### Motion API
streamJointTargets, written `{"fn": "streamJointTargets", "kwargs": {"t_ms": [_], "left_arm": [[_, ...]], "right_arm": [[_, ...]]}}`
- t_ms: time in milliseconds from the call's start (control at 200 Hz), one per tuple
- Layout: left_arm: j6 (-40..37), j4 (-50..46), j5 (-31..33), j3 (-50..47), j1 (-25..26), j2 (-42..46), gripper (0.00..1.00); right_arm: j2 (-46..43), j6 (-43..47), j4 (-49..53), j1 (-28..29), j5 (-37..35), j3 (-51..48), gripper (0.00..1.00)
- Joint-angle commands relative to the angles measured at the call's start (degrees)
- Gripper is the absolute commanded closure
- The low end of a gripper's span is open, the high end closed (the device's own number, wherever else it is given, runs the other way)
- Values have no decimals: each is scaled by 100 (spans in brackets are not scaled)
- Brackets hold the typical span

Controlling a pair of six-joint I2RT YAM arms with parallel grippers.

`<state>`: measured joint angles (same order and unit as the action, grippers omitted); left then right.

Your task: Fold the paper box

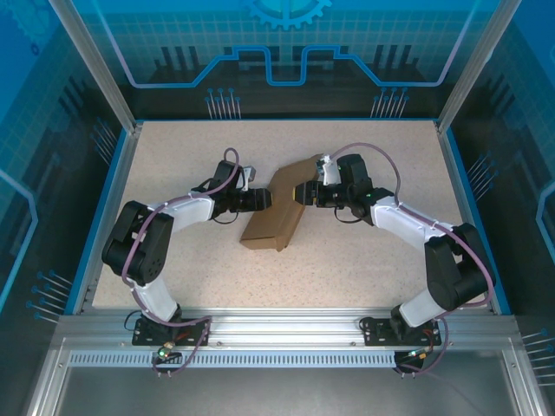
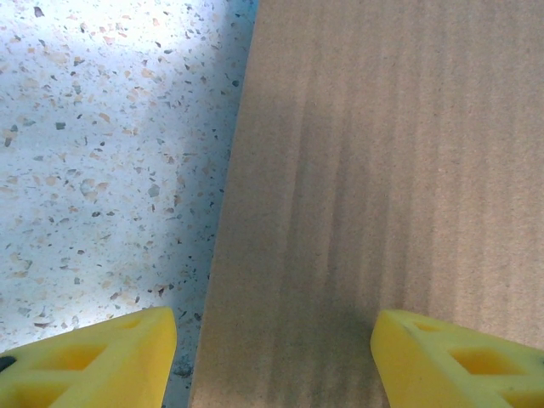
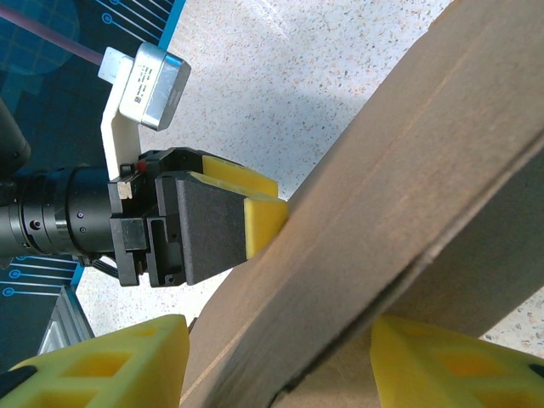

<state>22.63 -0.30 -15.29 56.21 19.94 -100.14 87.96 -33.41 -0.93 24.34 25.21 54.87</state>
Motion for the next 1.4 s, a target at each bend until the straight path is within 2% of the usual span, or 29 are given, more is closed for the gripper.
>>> {"fn": "streamJointTargets", "kwargs": {"t_ms": [0, 545, 1011, 1236, 1396], "left_arm": [[22, -231, -444, -31, 276, -120, 35], [43, -304, -496, 91, 283, 65, 34], [35, -275, -521, 179, 305, 39, 34], [-40, -361, -37, 73, 282, 351, 34], [-2, -243, 590, -387, 255, 1120, 32]], "right_arm": [[45, 67, -171, 330, 370, 186, 41], [-198, 181, 63, 530, 240, 415, 42], [26, 460, 1093, 820, -489, 932, 44], [116, 547, 1486, 1010, -897, 1070, 45], [184, 432, 1431, 1037, -929, 1017, 47]]}}
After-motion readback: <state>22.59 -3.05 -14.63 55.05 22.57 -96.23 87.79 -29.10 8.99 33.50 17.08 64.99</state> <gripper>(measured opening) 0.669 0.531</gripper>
